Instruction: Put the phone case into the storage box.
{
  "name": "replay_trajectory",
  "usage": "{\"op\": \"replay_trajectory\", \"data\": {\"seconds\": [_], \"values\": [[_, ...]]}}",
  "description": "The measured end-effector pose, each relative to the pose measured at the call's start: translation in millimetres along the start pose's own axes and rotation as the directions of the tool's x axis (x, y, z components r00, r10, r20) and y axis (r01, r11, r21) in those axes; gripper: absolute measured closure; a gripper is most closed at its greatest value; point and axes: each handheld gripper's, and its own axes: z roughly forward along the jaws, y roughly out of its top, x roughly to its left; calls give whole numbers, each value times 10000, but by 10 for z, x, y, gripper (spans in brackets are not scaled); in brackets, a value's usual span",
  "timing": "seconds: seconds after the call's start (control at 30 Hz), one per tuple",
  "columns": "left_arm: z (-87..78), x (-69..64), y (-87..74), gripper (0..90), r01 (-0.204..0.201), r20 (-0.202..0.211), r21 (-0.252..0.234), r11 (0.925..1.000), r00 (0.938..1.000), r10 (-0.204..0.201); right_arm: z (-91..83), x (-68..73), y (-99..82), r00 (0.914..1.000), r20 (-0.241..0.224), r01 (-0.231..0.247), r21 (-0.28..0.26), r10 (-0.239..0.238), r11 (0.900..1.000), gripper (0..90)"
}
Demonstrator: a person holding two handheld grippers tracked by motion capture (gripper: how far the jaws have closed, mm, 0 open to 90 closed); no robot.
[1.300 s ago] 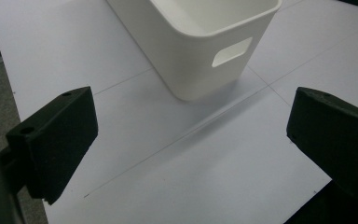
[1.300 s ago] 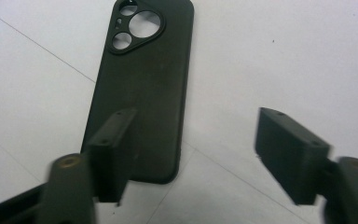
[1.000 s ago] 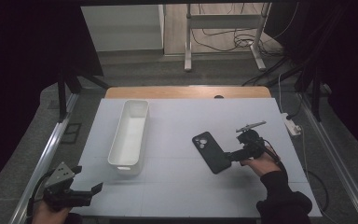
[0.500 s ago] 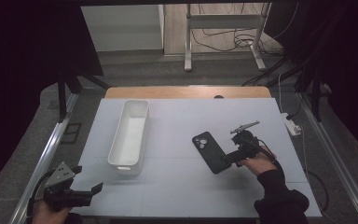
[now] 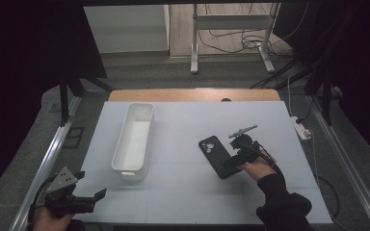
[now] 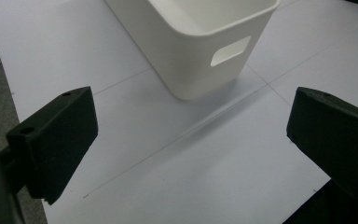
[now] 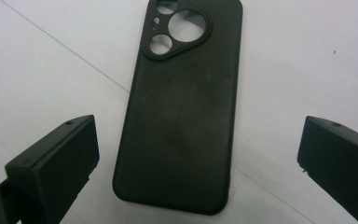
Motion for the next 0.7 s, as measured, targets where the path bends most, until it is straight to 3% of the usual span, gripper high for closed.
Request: {"op": "replay_trajectory", "data": {"seconds": [0.37,0.7], "values": [[2,0,0,26,2,-5,11,10000,10000,-2,120,155,74,9999,-44,144,34,-144,9999,0],[0,1,0,26,0,12,0,10000,10000,0,230,132,31,9998,63,200,210,-202,9996,0]]}}
